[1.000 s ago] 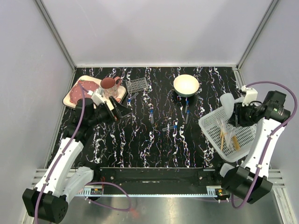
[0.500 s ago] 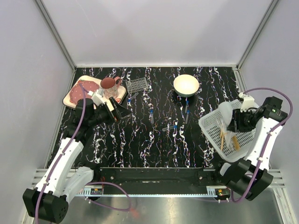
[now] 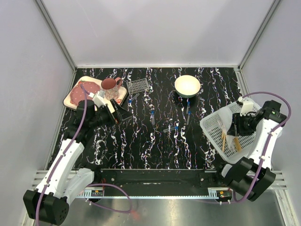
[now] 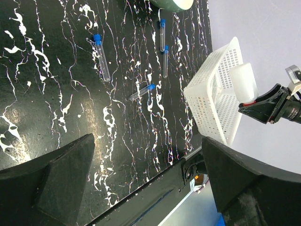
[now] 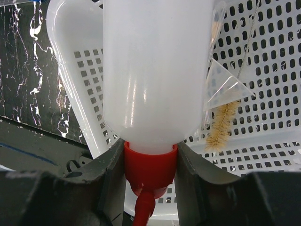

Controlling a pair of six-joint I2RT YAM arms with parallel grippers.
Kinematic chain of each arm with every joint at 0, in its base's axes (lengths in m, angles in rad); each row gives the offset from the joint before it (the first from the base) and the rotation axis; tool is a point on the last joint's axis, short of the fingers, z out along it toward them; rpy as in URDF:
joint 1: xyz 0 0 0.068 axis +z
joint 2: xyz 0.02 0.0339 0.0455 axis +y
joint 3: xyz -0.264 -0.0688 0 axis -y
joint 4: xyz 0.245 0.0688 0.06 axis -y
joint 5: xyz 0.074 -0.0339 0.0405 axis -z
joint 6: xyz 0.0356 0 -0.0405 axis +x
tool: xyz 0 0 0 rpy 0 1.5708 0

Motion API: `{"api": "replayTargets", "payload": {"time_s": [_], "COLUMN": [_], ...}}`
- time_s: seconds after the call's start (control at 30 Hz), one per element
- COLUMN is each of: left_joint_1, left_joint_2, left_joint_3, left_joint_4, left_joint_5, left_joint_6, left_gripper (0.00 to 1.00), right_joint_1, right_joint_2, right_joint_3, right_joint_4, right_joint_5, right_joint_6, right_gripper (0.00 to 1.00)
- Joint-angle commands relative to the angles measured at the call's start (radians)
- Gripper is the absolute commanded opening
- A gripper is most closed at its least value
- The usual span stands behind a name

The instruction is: Organize the chemistry lab equipment

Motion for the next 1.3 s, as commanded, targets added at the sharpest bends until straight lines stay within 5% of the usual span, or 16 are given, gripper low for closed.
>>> {"api": "replayTargets", "payload": {"time_s": [0.0, 1.27], "left_joint_1": [0.006, 0.006], "left_joint_2": [0.000, 0.018], "left_joint_3": [0.003, 0.009], "left_joint_4": [0.029, 0.055], "left_joint_5": [0.026, 0.051], "left_joint_6": [0.010, -0.008], "left_gripper": [0.99, 0.99], "right_joint_1": [-0.006, -0.006], "right_joint_2": [-0.001, 0.038], "right_joint_3": [-0.005, -0.008], "right_joint_4": [0.016, -0.022], "right_joint_5": [-0.010, -0.102], "right_joint_6": [-0.023, -0.066], "right_gripper": [0.13, 0.16]}}
